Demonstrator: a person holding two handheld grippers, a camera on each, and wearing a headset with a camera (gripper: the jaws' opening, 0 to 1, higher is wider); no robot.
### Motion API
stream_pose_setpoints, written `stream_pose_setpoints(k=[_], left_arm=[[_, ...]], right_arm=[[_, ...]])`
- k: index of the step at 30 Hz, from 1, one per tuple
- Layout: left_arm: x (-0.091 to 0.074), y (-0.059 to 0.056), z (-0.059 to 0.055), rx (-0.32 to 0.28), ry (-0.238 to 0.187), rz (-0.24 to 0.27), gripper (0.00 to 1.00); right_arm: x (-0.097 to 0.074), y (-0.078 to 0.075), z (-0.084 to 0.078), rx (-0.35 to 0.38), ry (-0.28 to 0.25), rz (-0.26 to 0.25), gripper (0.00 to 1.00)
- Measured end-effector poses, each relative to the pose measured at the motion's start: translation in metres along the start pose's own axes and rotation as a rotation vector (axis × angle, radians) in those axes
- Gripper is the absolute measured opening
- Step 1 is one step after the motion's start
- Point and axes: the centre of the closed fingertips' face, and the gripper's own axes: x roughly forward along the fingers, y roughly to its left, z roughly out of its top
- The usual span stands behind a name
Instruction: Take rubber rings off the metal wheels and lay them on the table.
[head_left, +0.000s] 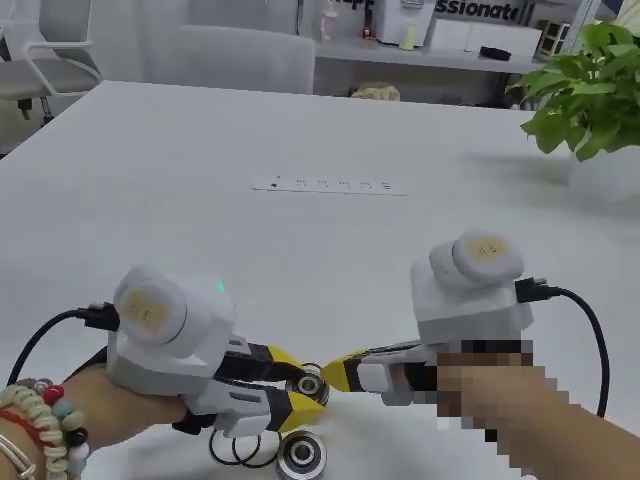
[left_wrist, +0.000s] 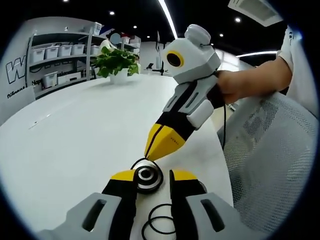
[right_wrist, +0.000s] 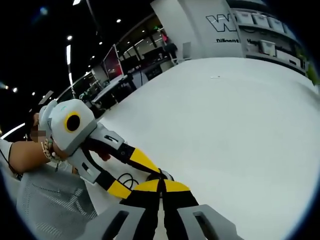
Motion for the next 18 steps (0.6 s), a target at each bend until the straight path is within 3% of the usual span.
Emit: stream_pose_setpoints(k=[4,10,12,15,18], left_arm=[[-0.005,-0.009,0.012,-0.042,-0.011,-0.063,0.29],[-0.021,-0.01,0.029,0.031,-0.021,-0.051,0.35],[-0.026,-0.01,0.03,0.077,-0.009,-0.045,0.38],[-0.037,-0.004,0.024,0.141,0.045,-0.01,0.46],[-0.052,-0.002,0.022,0.126,0.022,0.003,0.49]], right_arm=[[-0.001,-0.001,0.002,-0.003,-0.004,-0.006,0.0],[-0.005,-0.002,0.007,0.015,-0.029,-0.005,0.0],[-0.004,-0.003,0.008,0.016,-0.03,-0.005,0.0],[-0.007,-0.001,0.011,0.006,-0.034,-0.01,0.0],[-0.011,0.003,0.023,0.004,-0.086,-0.001,0.0]])
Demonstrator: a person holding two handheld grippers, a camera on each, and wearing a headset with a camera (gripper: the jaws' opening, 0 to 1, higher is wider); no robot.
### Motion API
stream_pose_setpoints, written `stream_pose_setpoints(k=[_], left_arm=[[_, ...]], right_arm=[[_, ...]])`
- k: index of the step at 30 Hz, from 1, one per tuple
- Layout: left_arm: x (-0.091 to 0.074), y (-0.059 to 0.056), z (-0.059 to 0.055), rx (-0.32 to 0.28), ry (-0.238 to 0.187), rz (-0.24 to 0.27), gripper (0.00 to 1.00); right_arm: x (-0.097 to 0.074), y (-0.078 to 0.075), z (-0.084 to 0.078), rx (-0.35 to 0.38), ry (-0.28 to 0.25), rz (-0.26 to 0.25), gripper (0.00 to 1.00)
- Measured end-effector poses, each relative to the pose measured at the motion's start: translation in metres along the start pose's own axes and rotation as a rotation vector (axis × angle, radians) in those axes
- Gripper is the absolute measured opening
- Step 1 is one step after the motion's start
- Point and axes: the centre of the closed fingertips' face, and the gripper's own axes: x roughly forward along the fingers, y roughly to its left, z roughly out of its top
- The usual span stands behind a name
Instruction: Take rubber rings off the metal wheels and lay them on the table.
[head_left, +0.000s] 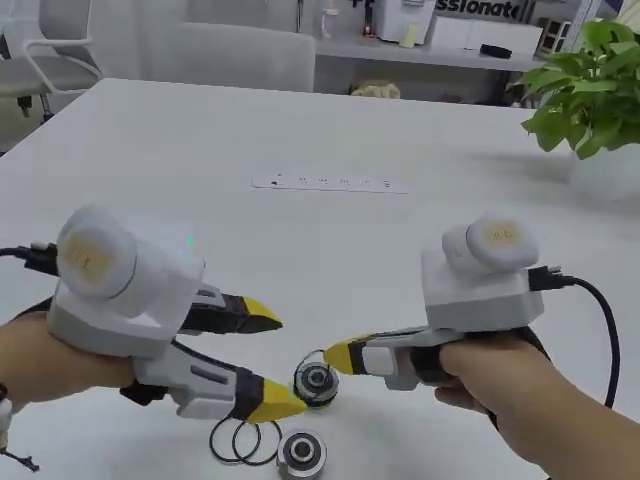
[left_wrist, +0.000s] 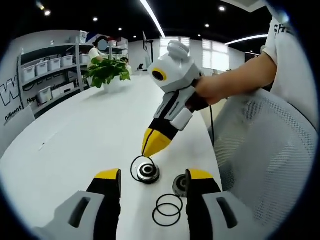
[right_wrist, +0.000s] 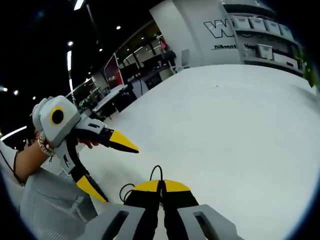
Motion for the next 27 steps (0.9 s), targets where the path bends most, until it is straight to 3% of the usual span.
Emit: stream_pose_setpoints(k=[2,6,9,17,19,27], left_arm=[[-0.008,0.007,-0.002,-0.04,-0.007,0.022,0.51],[-0.017,0.018,0.001,-0.038,-0.001,0.073,0.56],[-0.027,0.016,0.021,-0.061,-0.064,0.058,0.64],[-0.063,0.013,0.042,-0.014,-0.094,0.104,0.72],[-0.074,0.014,0.043,0.018,-0.089,0.144,0.72],[-0.102,-0.004,0.038,0.046,-0.084,0.208,0.71]], right_arm=[[-0.004,0.001,0.007,0.015,-0.028,0.007,0.0],[-0.01,-0.002,0.014,0.033,-0.061,0.004,0.0],[-0.012,-0.005,0.018,0.049,-0.076,-0.002,0.0],[-0.019,-0.002,0.034,0.069,-0.141,0.012,0.0],[-0.02,0.0,0.037,0.078,-0.157,0.022,0.0],[-0.02,0.007,0.042,0.097,-0.177,0.058,0.0]])
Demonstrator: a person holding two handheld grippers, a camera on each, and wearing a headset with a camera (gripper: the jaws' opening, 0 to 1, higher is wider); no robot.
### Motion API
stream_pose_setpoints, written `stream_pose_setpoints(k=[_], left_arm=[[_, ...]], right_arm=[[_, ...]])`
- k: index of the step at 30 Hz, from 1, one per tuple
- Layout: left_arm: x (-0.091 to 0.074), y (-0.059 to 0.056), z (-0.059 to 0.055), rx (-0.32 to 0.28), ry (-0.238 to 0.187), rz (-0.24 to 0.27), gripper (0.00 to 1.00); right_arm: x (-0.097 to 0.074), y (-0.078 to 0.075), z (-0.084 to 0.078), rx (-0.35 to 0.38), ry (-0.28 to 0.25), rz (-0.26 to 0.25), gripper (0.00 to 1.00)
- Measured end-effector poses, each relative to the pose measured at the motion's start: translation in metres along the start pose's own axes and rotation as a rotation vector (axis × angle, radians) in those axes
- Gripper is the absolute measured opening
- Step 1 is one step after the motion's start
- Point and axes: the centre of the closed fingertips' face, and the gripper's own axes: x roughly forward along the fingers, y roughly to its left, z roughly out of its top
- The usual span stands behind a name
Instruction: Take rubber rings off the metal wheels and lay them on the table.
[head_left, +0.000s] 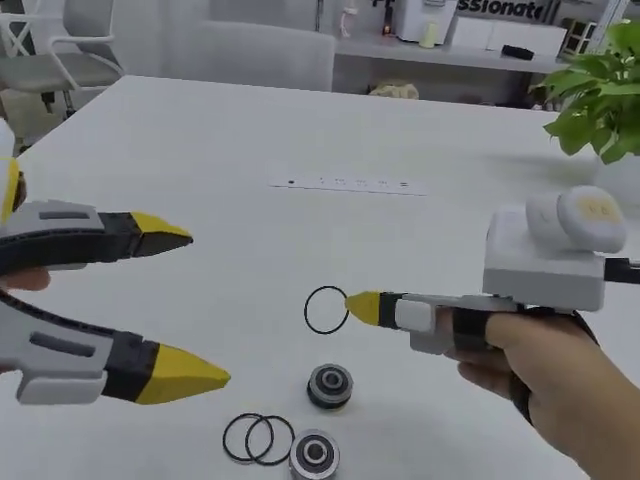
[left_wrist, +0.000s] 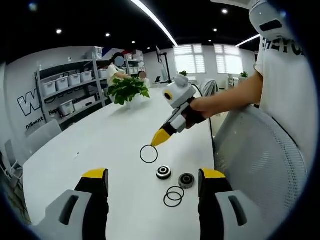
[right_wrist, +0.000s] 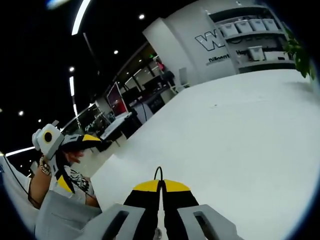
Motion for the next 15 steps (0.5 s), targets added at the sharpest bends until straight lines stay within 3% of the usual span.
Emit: stream_pose_setpoints(k=[7,15], left_arm=[[-0.018,-0.012,-0.006,-0.045,-0.046,0.037,0.72],[-0.025,-0.02,-0.022,-0.126,-0.045,0.107,0.74]], right_arm=[[0.0,0.01,0.003,-0.001,-0.013,0.024,0.0],[0.0,0.025,0.005,-0.012,-0.019,0.059,0.0]])
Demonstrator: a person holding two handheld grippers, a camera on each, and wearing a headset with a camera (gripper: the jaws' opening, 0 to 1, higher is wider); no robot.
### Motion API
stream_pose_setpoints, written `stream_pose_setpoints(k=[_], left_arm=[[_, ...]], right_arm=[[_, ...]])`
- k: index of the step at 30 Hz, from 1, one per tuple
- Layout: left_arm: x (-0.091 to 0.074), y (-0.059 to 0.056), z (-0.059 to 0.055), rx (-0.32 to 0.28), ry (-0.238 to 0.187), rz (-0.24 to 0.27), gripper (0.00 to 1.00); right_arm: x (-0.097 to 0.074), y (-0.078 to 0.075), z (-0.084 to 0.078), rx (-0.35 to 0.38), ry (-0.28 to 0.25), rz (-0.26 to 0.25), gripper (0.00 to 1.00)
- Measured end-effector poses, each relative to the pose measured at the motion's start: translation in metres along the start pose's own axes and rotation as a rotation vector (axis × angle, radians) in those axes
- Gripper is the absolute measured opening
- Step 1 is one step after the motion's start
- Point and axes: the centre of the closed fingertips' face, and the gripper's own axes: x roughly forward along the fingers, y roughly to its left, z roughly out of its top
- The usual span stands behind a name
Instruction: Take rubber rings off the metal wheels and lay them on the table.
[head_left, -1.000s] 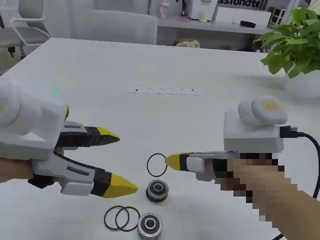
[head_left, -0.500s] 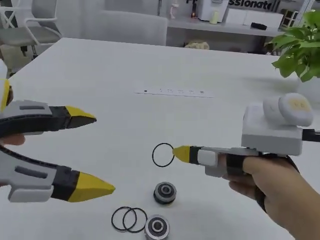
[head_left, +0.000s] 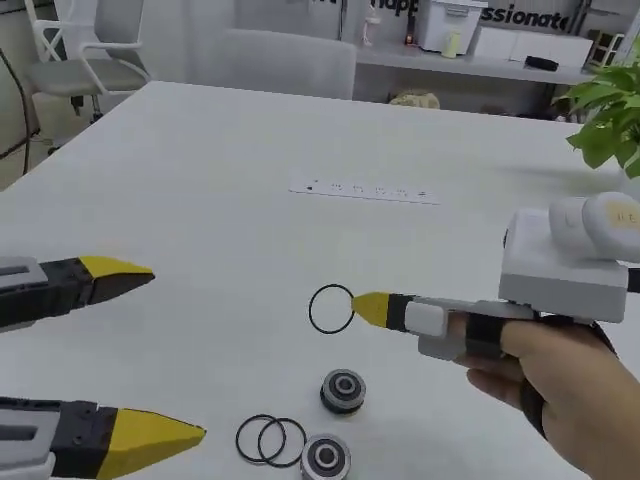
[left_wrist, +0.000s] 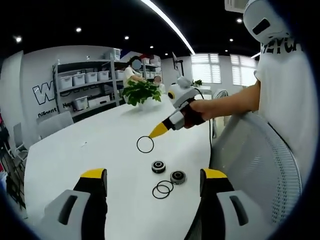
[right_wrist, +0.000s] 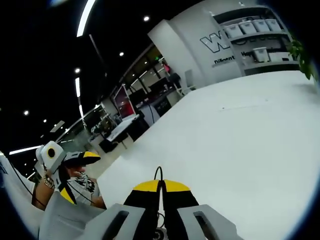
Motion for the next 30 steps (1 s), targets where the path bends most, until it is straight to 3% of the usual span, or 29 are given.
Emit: stream_pose_setpoints(k=[6,9,13,16,21,25,30], left_arm=[[0.002,-0.006,-0.026,-0.009,0.073,0.045,0.78],[0.002,-0.01,-0.031,-0.03,0.073,0.043,0.79],[0.003,-0.017,-0.034,-0.059,0.077,0.053,0.82],[0.007,-0.026,-0.027,-0.064,0.048,0.033,0.84],[0.01,-0.032,-0.036,-0.029,0.099,0.023,0.8],[0.01,-0.034,-0.038,-0.057,0.108,0.016,0.8],[0.01,-0.037,-0.041,-0.049,0.127,0.001,0.79]], right_arm=[[0.002,0.017,0.001,-0.028,-0.006,0.051,0.0],[0.003,0.018,0.003,-0.04,-0.015,0.041,0.0],[0.006,0.024,0.0,-0.014,-0.013,0.07,0.0],[0.011,0.03,-0.006,-0.045,0.018,0.083,0.0],[0.019,0.039,-0.023,-0.07,0.083,0.108,0.0],[0.023,0.044,-0.039,-0.088,0.14,0.127,0.0],[0.028,0.05,-0.062,-0.165,0.232,0.141,0.0]])
